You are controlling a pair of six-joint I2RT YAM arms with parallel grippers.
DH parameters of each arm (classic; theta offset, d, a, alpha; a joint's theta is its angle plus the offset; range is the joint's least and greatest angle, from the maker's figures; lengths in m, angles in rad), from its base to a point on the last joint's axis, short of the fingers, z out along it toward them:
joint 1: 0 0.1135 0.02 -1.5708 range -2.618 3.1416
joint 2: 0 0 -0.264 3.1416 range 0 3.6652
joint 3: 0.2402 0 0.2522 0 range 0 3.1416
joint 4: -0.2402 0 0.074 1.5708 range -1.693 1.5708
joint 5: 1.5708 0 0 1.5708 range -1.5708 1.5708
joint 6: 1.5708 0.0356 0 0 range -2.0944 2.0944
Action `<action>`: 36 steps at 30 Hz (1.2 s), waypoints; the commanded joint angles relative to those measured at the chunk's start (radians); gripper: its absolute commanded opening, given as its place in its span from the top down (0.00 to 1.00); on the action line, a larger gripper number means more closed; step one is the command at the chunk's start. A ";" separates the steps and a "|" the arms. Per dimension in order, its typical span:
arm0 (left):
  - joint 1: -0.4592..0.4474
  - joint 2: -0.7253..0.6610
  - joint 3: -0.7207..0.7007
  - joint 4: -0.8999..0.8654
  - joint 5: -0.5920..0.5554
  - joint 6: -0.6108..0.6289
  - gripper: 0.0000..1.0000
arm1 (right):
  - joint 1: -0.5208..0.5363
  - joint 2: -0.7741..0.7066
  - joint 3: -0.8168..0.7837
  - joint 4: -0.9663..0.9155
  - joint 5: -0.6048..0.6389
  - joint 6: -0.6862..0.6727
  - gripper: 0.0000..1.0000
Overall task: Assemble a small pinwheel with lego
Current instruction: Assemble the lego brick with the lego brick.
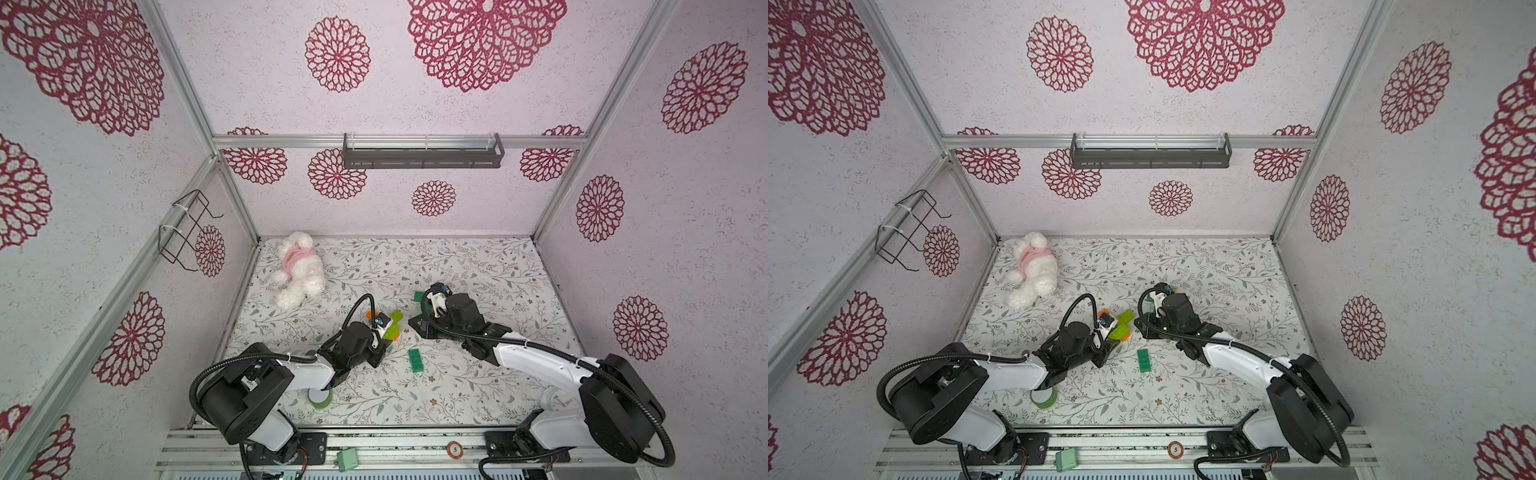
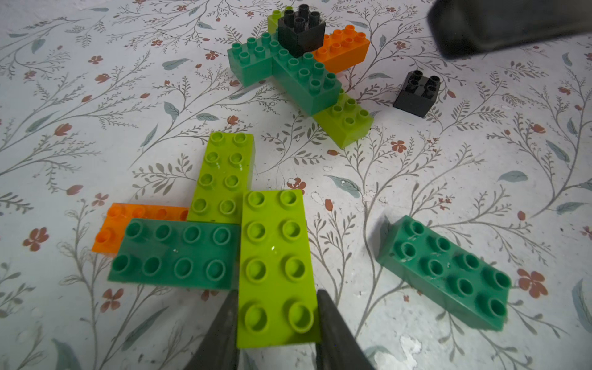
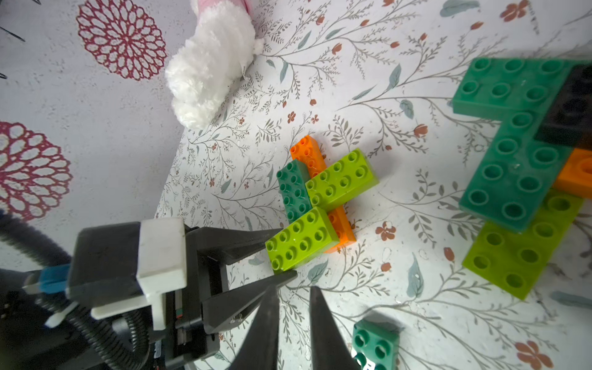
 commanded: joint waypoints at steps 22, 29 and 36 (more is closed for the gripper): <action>0.003 0.004 -0.073 0.098 -0.035 -0.047 0.83 | 0.023 0.220 0.169 -0.012 -0.076 -0.022 1.00; -0.004 0.012 -0.096 0.121 -0.055 -0.074 0.83 | 0.036 0.282 0.217 -0.028 -0.075 -0.032 1.00; -0.016 0.021 -0.103 0.139 -0.059 -0.088 0.83 | 0.049 0.343 0.267 -0.076 -0.054 -0.049 1.00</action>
